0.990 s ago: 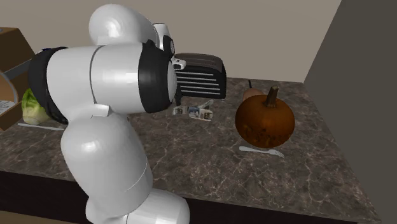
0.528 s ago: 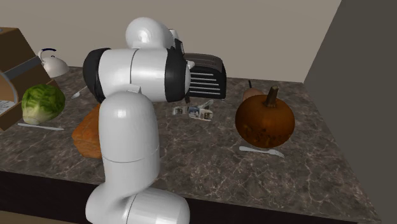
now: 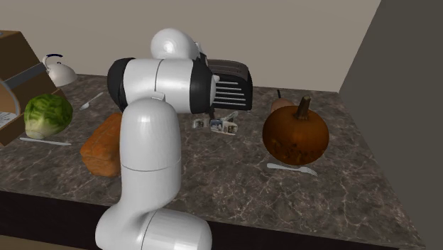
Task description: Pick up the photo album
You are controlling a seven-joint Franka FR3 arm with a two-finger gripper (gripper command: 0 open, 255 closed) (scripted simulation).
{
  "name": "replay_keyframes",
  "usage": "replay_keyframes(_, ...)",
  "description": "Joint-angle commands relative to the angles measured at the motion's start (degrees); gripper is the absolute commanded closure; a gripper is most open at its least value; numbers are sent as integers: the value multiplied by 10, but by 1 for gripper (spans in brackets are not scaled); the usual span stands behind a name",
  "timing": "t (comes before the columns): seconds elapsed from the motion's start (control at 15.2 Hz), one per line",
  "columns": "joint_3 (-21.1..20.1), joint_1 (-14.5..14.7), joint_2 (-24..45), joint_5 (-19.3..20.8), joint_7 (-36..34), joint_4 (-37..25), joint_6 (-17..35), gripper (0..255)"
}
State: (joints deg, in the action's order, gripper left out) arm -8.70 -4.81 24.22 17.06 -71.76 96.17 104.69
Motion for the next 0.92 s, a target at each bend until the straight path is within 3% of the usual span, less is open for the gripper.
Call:
replay_keyframes(0.0,1,1,9,2,-3,0,9,0)
replay_keyframes(0.07,1,1,9,2,-3,0,8,0)
replay_keyframes(0.13,0,1,7,2,-3,1,8,255)
replay_keyframes(0.86,0,1,3,0,0,-6,-4,255)
